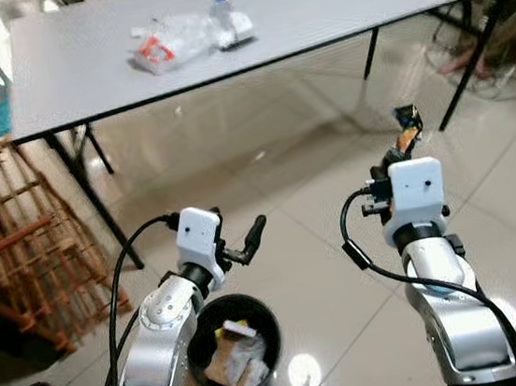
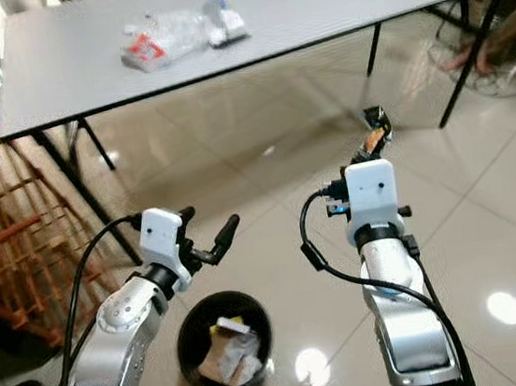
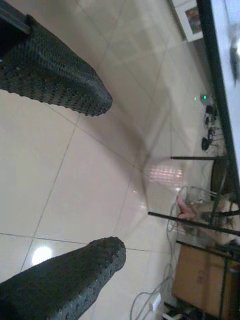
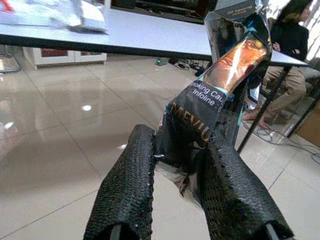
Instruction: Picking trash to rubbish bin
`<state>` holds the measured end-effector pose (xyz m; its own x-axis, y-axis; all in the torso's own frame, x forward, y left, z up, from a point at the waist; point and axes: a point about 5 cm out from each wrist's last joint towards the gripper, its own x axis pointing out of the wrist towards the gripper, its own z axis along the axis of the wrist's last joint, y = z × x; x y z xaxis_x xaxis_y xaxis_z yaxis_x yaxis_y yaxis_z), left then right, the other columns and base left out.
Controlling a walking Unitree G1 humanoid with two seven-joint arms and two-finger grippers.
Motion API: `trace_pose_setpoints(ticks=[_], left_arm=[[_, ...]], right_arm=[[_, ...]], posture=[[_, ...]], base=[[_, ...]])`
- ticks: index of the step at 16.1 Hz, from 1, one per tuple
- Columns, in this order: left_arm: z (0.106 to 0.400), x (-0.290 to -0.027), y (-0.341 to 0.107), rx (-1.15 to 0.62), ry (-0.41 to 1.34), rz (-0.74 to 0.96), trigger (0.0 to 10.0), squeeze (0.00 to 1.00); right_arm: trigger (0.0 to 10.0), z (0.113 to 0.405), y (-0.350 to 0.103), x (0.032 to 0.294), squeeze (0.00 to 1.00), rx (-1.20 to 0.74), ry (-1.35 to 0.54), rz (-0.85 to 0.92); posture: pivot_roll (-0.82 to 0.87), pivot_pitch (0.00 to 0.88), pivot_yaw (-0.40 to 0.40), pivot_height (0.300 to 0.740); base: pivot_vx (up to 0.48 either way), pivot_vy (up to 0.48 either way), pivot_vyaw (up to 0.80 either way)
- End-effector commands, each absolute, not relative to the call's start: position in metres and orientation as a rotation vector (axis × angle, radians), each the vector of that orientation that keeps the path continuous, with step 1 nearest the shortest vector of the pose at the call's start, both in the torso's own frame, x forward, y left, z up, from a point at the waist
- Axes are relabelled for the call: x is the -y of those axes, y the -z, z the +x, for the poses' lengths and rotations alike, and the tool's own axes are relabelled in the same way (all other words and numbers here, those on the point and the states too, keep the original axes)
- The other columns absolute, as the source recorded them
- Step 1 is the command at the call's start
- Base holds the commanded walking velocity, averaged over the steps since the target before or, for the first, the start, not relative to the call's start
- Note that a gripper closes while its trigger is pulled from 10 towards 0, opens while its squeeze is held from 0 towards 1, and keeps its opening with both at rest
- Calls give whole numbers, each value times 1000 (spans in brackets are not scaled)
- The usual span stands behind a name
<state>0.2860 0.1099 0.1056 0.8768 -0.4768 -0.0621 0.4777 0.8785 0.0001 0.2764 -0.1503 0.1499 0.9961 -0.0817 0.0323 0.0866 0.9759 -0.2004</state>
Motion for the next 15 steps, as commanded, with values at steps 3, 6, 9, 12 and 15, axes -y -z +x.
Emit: trace_pose_setpoints(ticks=[3, 6, 9, 12, 15], left_arm=[[284, -103, -105, -64, 514, 17, 10000, 0], [284, -103, -104, -68, 509, 18, 10000, 0], [286, -103, -104, -65, 509, 22, 10000, 0], [286, -103, -105, -62, 512, 25, 10000, 0], [286, -104, -106, -59, 517, 29, 10000, 0]], right_arm=[[10000, 275, -150, 154, 0, 23, 89, -211], [10000, 274, -150, 152, 0, 29, 67, -224], [10000, 275, -149, 149, 0, 27, 54, -225], [10000, 276, -149, 149, 0, 28, 54, -219], [10000, 276, -149, 148, 0, 30, 53, -214]], posture=[[-15, 98, 6, 740], [-14, 99, 4, 740], [-11, 94, 7, 740], [-9, 89, 10, 740], [-8, 88, 14, 740]], base=[[0, 0, 0], [0, 0, 425], [0, 0, 800], [0, 0, 800], [0, 0, 800]])
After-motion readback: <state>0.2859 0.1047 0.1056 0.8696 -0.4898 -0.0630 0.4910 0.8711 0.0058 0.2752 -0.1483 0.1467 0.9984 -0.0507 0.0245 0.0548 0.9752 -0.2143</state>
